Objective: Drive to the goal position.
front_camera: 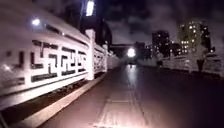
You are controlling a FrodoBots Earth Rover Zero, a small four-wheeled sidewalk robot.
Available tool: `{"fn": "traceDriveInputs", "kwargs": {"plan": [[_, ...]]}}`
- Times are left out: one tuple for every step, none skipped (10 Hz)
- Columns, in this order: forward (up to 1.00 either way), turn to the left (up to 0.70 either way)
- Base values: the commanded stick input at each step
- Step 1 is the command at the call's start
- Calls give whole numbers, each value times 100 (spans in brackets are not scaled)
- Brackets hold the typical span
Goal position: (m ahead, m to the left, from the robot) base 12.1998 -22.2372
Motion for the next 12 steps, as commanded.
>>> {"fn": "traceDriveInputs", "kwargs": {"plan": [[45, 0], [45, 0], [45, 0], [45, 0], [45, 0], [45, 0], [45, 0], [45, -27], [45, -27], [45, -15], [45, 0], [45, 0]]}}
